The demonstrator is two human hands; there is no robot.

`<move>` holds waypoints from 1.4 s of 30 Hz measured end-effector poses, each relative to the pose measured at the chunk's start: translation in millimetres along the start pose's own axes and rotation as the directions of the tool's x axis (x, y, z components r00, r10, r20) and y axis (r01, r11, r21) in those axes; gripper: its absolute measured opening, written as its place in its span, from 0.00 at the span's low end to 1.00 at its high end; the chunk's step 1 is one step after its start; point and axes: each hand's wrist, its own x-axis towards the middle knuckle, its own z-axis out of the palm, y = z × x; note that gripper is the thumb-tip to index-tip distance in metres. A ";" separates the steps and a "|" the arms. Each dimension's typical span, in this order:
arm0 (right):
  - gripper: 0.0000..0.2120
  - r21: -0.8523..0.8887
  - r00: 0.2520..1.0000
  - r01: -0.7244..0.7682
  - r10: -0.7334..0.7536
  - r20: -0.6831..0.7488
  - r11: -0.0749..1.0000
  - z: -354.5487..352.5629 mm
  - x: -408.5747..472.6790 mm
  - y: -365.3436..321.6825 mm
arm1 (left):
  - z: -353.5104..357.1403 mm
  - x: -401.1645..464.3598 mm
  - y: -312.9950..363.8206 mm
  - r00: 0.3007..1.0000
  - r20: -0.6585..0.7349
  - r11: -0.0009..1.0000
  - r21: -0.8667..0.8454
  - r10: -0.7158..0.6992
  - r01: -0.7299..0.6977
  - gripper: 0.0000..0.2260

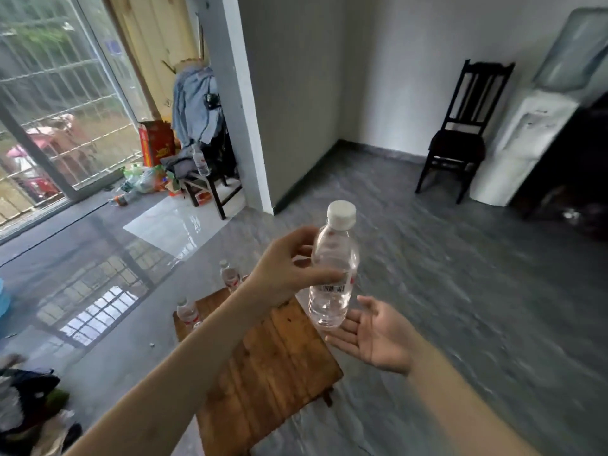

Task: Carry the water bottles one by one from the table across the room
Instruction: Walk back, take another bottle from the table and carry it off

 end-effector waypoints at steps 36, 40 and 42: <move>0.31 0.387 0.723 0.687 -0.524 -0.450 0.616 -171.5 -282.0 15.0 | 308.7 44.8 172.8 0.650 0.678 0.934 -0.317 0.343 -0.162 0.24; 0.32 0.404 0.726 0.687 -0.555 -0.407 0.604 -196.8 -304.0 7.6 | 343.3 45.7 184.2 0.647 0.670 0.927 -0.330 0.364 -0.180 0.24; 0.32 0.419 0.730 0.683 -0.549 -0.406 0.598 -206.6 -311.3 1.8 | 358.2 46.7 187.6 0.640 0.678 0.928 -0.325 0.362 -0.182 0.24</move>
